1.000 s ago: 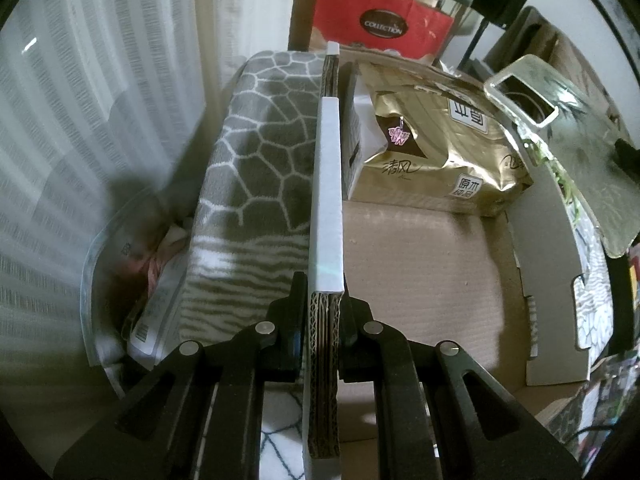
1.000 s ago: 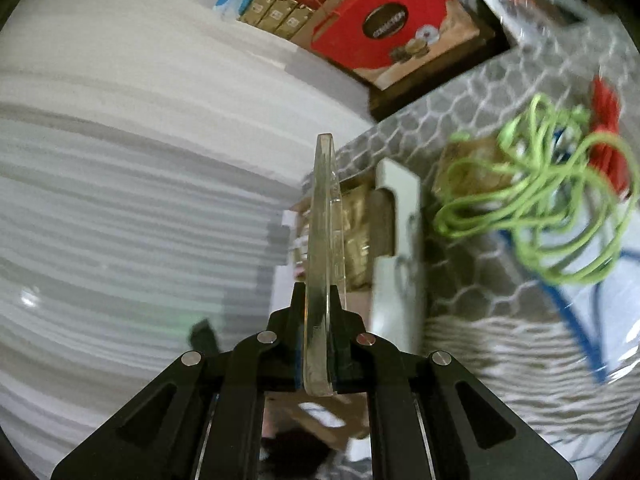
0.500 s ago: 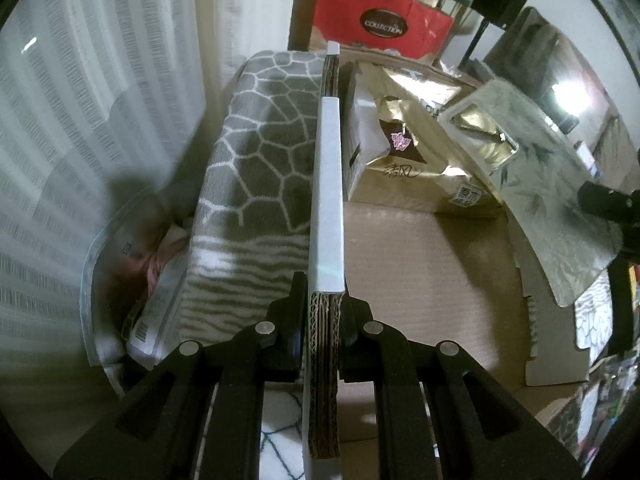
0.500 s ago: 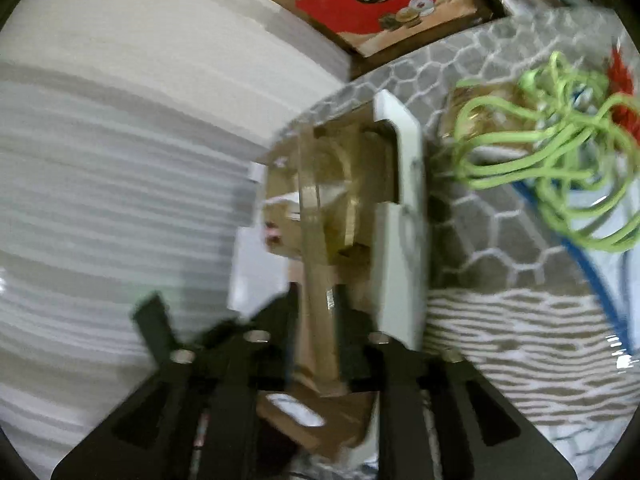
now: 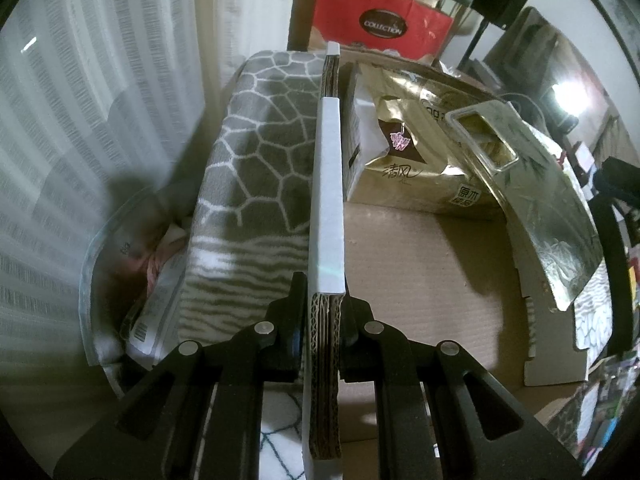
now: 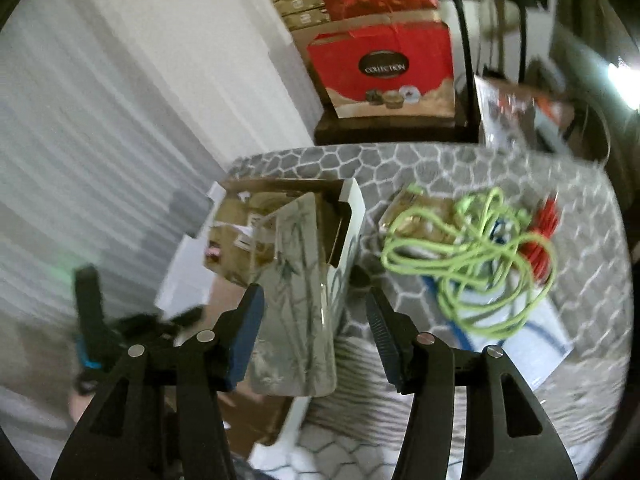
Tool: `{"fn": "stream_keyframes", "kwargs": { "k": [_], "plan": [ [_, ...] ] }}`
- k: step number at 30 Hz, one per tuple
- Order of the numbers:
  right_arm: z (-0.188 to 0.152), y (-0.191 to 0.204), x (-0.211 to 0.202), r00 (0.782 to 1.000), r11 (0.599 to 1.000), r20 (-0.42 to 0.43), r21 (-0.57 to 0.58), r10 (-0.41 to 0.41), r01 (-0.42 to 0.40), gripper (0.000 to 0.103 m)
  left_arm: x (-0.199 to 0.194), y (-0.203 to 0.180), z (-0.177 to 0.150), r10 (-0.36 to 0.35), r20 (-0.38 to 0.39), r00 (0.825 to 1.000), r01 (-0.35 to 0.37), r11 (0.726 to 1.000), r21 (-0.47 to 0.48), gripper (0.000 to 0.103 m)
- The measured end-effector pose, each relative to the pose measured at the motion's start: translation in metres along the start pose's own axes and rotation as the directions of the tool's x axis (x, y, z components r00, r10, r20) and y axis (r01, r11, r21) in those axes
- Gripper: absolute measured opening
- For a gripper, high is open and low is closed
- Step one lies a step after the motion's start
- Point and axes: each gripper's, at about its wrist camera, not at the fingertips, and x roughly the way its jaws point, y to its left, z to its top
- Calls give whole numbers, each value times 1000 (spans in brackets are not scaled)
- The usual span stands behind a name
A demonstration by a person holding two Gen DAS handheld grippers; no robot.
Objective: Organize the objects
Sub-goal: 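Lower the clear case into the box beside the gold bag with the right tool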
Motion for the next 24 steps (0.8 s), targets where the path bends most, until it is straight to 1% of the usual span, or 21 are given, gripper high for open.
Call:
{"fn": "stream_keyframes", "kwargs": {
  "k": [4, 10, 16, 20, 24],
  "plan": [
    [13, 12, 27, 997, 997, -47, -55, -54, 51, 55, 0, 0, 0, 0, 0, 1000, 0, 1000, 0, 11],
    [37, 32, 60, 988, 984, -86, -139, -128, 115, 55, 0, -1, -1, 4, 1, 1000, -4, 1000, 2, 11],
    [48, 52, 91, 968, 959, -145, -224, -206, 170, 54, 0, 2, -3, 1, 2, 1000, -1, 1000, -3, 11],
    [49, 59, 99, 955, 943, -155, -260, -255, 209, 54, -1, 3, -2, -3, 2, 1000, 3, 1000, -5, 11],
    [48, 65, 110, 934, 919, -173, -304, -311, 250, 54, -1, 3, -2, -3, 2, 1000, 3, 1000, -6, 11]
  ]
}}
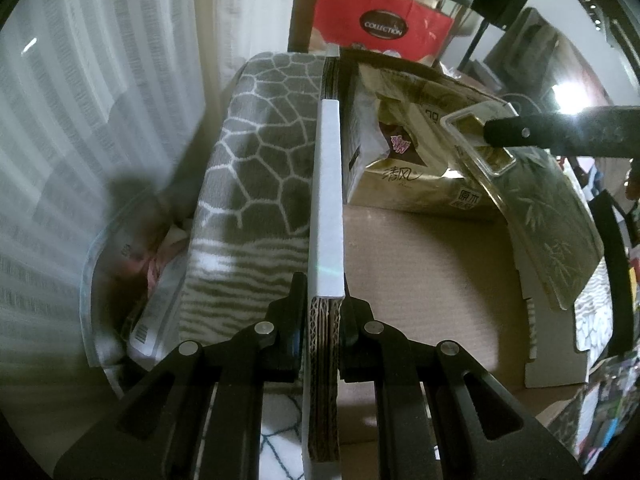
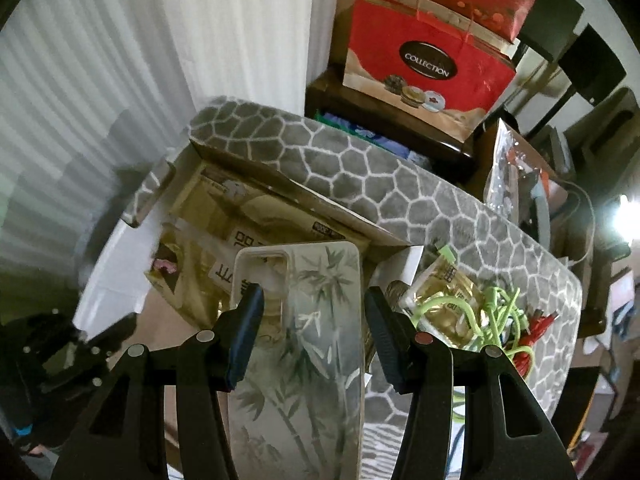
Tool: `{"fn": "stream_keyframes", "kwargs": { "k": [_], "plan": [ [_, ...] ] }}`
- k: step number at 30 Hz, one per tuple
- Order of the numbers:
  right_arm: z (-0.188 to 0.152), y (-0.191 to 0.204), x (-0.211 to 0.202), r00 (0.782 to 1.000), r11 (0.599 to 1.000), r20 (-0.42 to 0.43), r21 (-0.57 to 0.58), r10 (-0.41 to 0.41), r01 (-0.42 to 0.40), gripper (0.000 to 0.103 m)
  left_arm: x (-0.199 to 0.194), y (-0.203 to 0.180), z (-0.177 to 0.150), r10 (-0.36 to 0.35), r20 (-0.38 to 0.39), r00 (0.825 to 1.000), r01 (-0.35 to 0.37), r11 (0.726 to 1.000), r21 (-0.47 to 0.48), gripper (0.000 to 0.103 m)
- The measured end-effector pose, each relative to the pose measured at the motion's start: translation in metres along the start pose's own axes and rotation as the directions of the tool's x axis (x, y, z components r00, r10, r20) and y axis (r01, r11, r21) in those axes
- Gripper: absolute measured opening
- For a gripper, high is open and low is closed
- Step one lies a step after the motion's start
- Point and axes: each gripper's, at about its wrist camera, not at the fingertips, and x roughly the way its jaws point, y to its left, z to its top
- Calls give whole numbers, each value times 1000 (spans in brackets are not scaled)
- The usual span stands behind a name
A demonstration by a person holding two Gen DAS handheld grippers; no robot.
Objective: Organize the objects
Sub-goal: 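Lower the clear case into the box beside the gold bag with the right tool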
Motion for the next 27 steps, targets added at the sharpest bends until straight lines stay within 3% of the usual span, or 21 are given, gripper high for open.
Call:
{"fn": "stream_keyframes", "kwargs": {
  "k": [6, 9, 12, 15, 18, 19, 20, 21, 23, 24, 25, 26, 27],
  "plan": [
    [-1, 8, 11, 996, 995, -36, -57, -78, 76, 44, 0, 0, 1, -1, 0, 1000, 1, 1000, -1, 11],
    [-2, -1, 5, 1000, 1000, -27, -1, -1, 1, 43, -1, -1, 2, -2, -1, 1000, 2, 1000, -2, 11],
    [-1, -18, -4, 990, 984, -7, 110, 144, -142, 43, -1, -1, 2, -1, -1, 1000, 1, 1000, -2, 11],
    [-2, -41, -5, 958, 928, 26, 241, 286, -283, 45, -1, -1, 2, -3, -1, 1000, 3, 1000, -5, 11],
    [-7, -63, -2, 912, 840, 79, 363, 403, -403, 47, -1, -2, 3, -2, -2, 1000, 2, 1000, -6, 11],
    [-9, -72, 0, 889, 799, 103, 402, 445, -447, 44, -1, -3, 4, -2, -2, 1000, 1, 1000, -6, 11],
    [-12, -81, 4, 851, 736, 126, 449, 510, -507, 44, -1, -3, 4, 0, -2, 1000, 0, 1000, -5, 11],
    [-12, -85, 5, 833, 702, 137, 475, 536, -530, 44, -1, -4, 4, 2, -2, 1000, -2, 1000, -4, 11],
    [-13, -90, 3, 829, 691, 156, 482, 537, -538, 42, -1, -5, 3, 4, -3, 1000, -4, 1000, -5, 11],
    [-12, -91, 3, 828, 690, 157, 482, 538, -540, 37, -1, -5, 3, 5, -3, 1000, -5, 1000, -5, 11],
    [-12, -91, 4, 827, 689, 153, 484, 541, -540, 26, -1, -5, 4, 5, -3, 1000, -5, 1000, -5, 11],
    [-12, -91, 4, 830, 696, 146, 479, 538, -535, 24, -1, -5, 4, 6, -3, 1000, -6, 1000, -6, 11],
    [-10, -89, 5, 848, 724, 131, 465, 514, -510, 24, 0, -6, 4, 7, -4, 1000, -7, 1000, -5, 11]
  ]
}}
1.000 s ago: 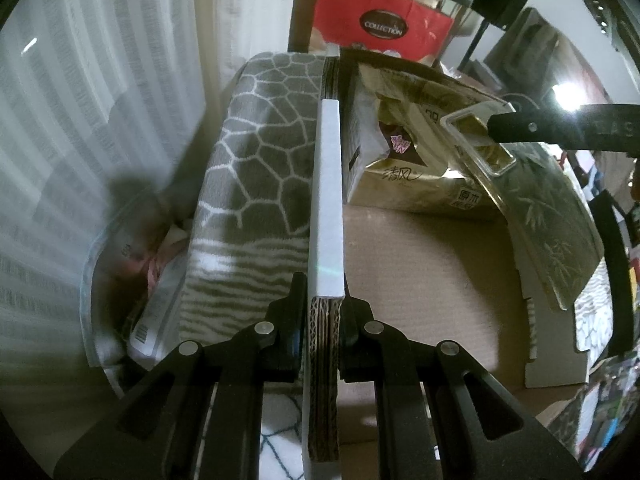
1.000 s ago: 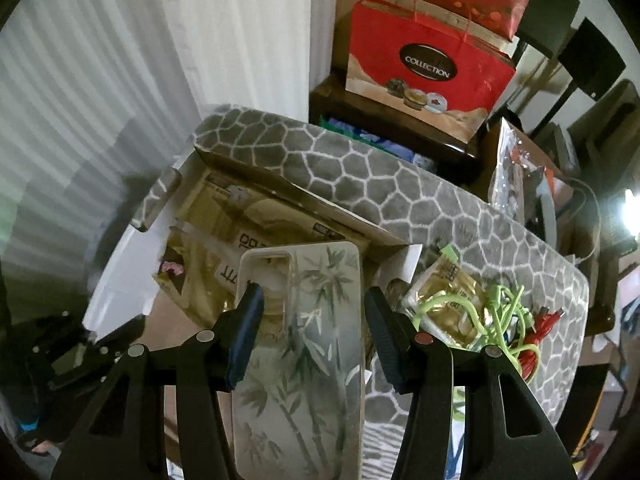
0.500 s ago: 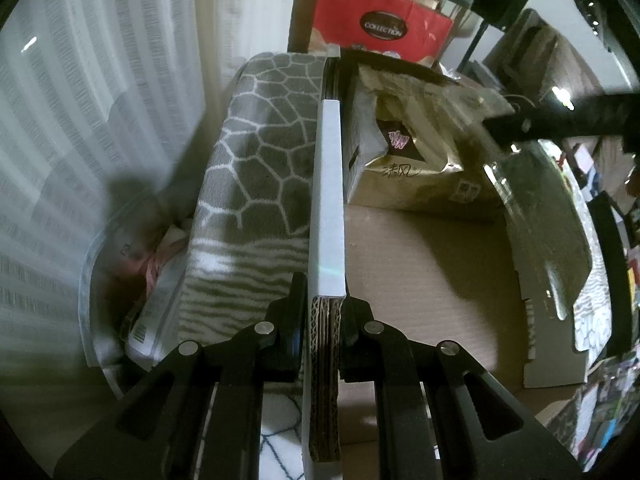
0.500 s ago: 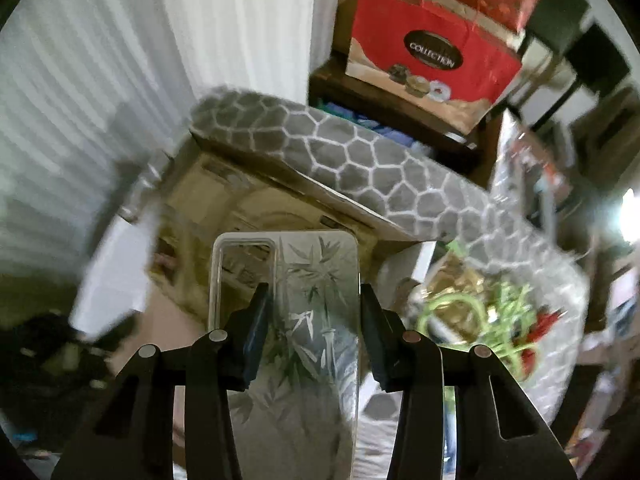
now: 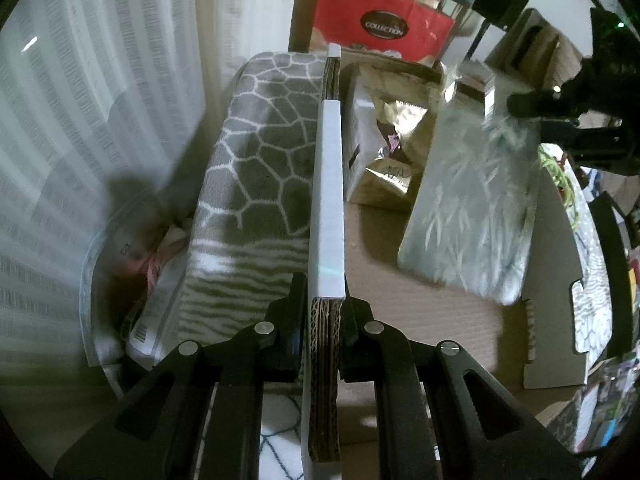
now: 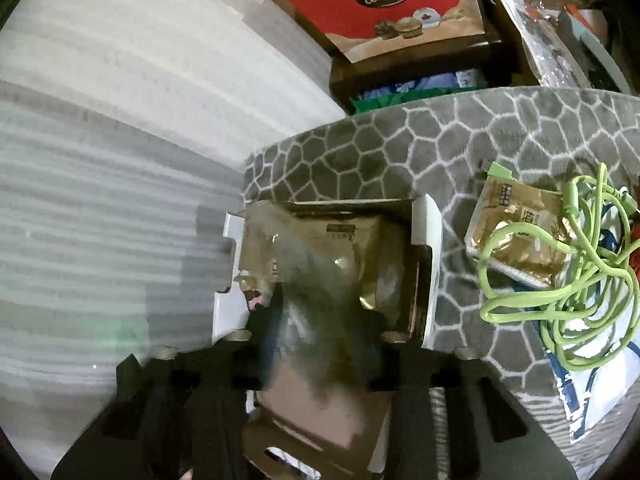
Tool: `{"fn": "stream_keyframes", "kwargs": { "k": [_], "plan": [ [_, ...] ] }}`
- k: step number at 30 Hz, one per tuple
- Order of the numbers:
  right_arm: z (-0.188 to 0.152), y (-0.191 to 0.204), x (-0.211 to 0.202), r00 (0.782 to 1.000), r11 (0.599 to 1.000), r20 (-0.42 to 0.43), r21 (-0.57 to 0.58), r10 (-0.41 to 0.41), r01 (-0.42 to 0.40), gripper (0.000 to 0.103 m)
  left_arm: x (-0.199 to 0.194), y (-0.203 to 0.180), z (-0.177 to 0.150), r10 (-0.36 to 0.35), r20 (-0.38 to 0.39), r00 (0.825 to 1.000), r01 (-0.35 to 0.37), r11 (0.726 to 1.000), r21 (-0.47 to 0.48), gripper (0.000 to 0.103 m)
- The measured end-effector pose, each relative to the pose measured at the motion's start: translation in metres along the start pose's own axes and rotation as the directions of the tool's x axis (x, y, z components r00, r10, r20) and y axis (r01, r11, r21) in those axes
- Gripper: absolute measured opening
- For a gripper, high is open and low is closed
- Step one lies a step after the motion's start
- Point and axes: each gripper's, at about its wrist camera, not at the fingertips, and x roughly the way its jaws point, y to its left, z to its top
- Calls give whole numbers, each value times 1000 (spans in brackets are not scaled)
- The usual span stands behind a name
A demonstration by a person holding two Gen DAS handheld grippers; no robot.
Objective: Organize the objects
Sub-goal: 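Lower the clear case into the box beside the gold bag with the right tool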
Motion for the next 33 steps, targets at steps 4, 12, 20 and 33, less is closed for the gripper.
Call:
{"fn": "stream_keyframes", "kwargs": {
  "k": [4, 12, 20, 33],
  "plan": [
    [-5, 13, 2, 993, 987, 39, -115, -107, 111, 27, 0, -1, 0, 2, -1, 1000, -2, 1000, 0, 11],
    [-22, 50, -18, 961, 935, 192, -254, -201, 246, 53, 1, -1, 0, 0, 0, 1000, 0, 1000, -2, 11],
    [-31, 76, 14, 984, 935, 80, -309, -157, 174, 38, 1, -1, -1, -1, 0, 1000, 1, 1000, -4, 11],
    [-22, 70, 62, 995, 973, -6, -208, -102, 98, 18, 1, -1, 0, -8, 0, 1000, 8, 1000, -7, 11]
  ]
}}
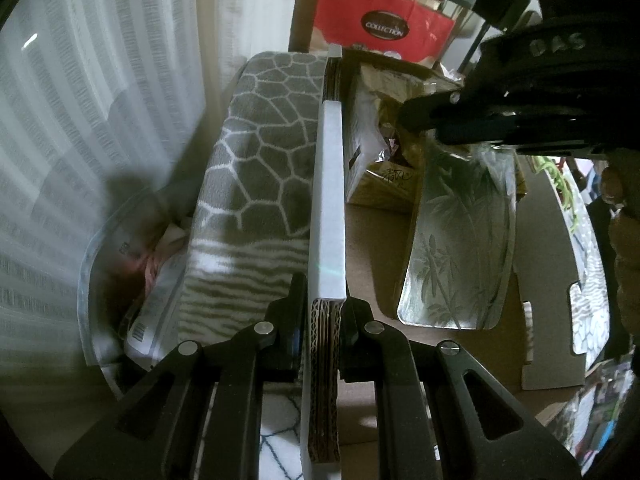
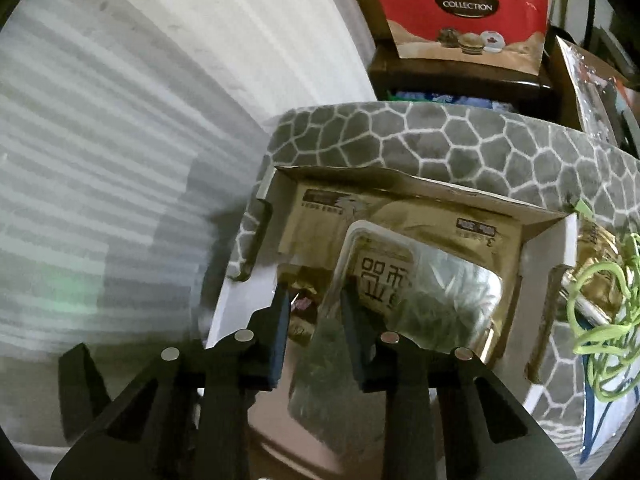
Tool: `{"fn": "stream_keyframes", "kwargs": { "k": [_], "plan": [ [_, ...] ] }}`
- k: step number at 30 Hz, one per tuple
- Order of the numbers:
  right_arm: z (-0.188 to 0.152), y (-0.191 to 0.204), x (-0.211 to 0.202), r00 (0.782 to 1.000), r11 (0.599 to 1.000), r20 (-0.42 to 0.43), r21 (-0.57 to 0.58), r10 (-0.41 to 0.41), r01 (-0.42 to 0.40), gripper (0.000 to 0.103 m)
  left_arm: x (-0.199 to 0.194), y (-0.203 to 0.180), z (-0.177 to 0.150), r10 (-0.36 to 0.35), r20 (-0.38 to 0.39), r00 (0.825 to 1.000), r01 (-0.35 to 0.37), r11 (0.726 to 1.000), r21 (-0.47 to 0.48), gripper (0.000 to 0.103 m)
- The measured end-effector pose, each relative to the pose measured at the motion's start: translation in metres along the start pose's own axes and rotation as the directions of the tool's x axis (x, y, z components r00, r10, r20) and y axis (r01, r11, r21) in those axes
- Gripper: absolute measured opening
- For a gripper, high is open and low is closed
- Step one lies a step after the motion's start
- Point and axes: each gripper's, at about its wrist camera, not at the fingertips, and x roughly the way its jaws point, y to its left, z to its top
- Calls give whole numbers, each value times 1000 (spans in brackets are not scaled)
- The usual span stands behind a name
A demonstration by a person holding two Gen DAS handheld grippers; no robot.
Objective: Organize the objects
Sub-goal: 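Lower the clear case into the box beside the gold bag with the right tool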
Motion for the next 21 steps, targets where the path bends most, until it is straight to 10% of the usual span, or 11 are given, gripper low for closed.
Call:
{"fn": "stream_keyframes", "kwargs": {
  "k": [21],
  "plan": [
    [-12, -29, -72, 955, 952, -11, -77, 295, -295, 7, 0, -3, 2, 5, -7, 1000, -5, 1000, -4, 12]
  ]
}}
